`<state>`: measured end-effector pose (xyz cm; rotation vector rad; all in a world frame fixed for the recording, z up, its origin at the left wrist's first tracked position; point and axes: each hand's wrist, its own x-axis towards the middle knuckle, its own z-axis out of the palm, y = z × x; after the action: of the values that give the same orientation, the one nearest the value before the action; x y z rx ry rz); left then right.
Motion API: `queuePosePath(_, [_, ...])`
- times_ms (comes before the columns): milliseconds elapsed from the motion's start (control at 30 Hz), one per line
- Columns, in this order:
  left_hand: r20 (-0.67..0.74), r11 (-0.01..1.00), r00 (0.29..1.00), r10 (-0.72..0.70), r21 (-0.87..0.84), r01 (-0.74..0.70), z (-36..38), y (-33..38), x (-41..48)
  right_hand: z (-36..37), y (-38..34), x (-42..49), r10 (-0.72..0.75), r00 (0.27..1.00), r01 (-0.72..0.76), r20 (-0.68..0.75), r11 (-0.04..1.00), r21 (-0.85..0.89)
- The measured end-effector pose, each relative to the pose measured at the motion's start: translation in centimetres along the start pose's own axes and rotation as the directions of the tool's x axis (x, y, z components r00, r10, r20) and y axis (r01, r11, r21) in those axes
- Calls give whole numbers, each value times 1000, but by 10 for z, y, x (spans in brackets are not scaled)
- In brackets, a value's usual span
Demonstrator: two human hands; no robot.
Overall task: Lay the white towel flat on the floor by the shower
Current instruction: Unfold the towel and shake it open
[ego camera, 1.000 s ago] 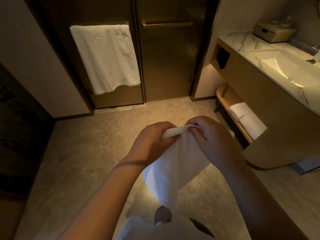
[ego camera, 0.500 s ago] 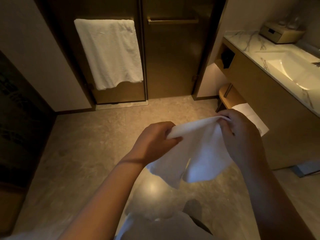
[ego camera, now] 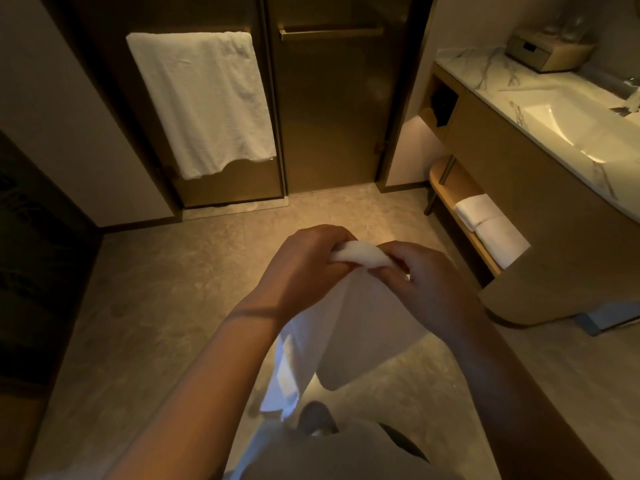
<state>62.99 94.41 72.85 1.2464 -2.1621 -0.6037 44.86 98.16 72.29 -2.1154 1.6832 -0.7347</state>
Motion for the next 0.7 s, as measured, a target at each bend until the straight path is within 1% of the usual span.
queuePosePath(133, [37, 998, 997, -62, 1, 62, -7, -6, -5, 7, -4, 4, -24, 999, 23, -48, 1000, -13])
queuePosePath(267, [101, 986, 982, -162, 59, 156, -14, -16, -11, 6, -6, 7, -61, 994, 59, -90, 998, -25])
queuePosePath(333, [134, 974, 965, -224, 63, 217, -17, -21, -15, 3, -4, 8, -56, 992, 54, -114, 998, -24])
queuePosePath(400, [136, 968, 958, -252, 43, 248, -18, -23, -17, -2, 1, 7, -42, 990, 40, -137, 999, -16])
queuePosePath(533, [114, 966, 959, -258, 61, 253, -17, -22, -17, -7, 8, 2, -15, 987, 16, -159, 1000, 6])
queuePosePath(600, [97, 968, 963, -251, 44, 248, -14, -20, -15, -9, 12, -1, 14, 986, -14, -166, 1000, -4])
queuePosePath(700, [71, 983, 981, -181, 9, 181, -10, -12, -10, -14, 16, -2, 47, 990, -48, -133, 999, 0])
